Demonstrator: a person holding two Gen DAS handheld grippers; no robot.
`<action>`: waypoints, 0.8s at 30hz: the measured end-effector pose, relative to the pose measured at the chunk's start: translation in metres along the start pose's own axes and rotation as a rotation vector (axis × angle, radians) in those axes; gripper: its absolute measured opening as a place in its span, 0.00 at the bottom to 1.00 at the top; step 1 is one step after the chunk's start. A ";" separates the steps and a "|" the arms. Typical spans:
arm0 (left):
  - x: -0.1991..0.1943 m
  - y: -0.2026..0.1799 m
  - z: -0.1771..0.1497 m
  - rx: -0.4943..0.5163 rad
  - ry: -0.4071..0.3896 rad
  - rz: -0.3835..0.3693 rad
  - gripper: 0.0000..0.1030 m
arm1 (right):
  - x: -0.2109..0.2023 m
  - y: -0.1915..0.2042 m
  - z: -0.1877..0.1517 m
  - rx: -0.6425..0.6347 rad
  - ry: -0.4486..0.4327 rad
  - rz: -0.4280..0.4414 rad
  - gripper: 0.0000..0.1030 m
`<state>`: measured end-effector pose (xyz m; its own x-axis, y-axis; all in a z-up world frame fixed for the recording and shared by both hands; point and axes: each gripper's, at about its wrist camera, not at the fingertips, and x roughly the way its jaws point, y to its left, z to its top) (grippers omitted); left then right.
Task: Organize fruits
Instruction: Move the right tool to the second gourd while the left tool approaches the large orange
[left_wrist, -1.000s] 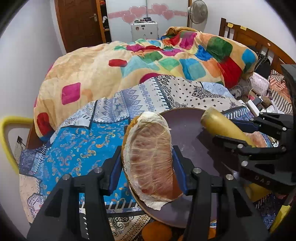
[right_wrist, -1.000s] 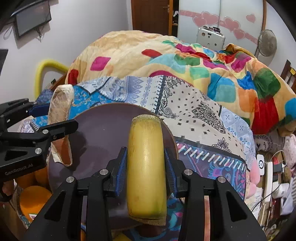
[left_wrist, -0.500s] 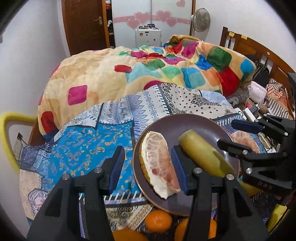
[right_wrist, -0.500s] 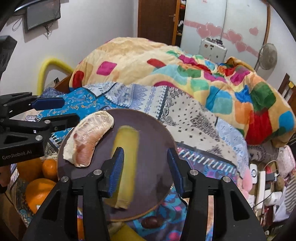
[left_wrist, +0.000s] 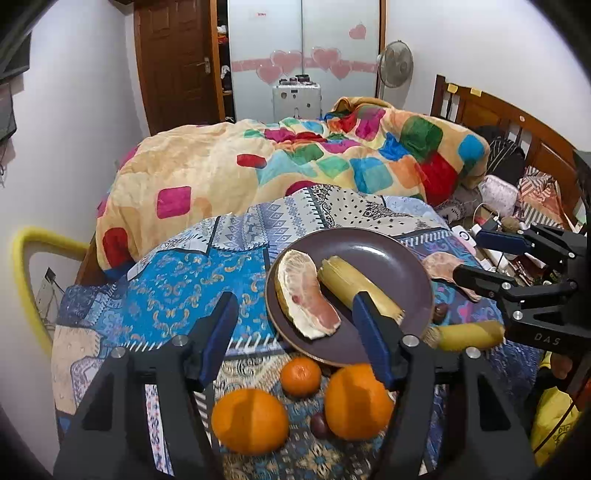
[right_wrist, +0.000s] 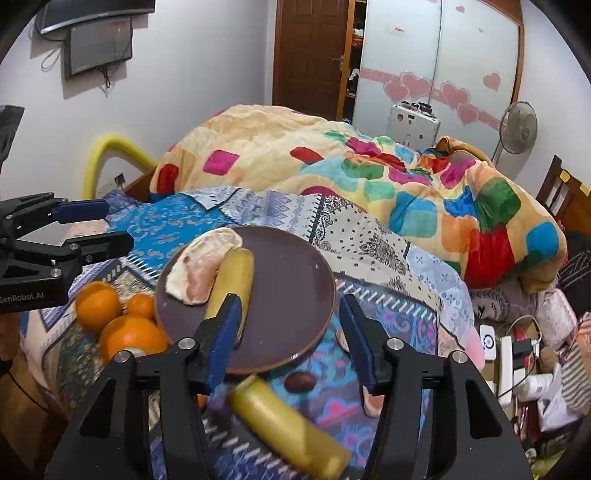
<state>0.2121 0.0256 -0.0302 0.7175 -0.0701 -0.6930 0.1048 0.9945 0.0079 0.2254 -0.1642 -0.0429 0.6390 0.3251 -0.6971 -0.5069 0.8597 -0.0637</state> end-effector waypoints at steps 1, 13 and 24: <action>-0.006 -0.001 -0.003 -0.002 -0.008 0.002 0.66 | -0.004 -0.001 -0.003 0.005 -0.003 0.004 0.55; -0.023 -0.015 -0.046 -0.032 0.000 0.000 0.79 | -0.024 0.000 -0.051 0.005 0.003 -0.010 0.57; 0.004 -0.034 -0.074 -0.029 0.071 -0.026 0.79 | -0.009 -0.004 -0.087 -0.016 0.088 -0.007 0.57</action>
<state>0.1609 -0.0027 -0.0868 0.6643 -0.0910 -0.7419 0.1022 0.9943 -0.0305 0.1715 -0.2044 -0.0985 0.5898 0.2824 -0.7566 -0.5119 0.8553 -0.0799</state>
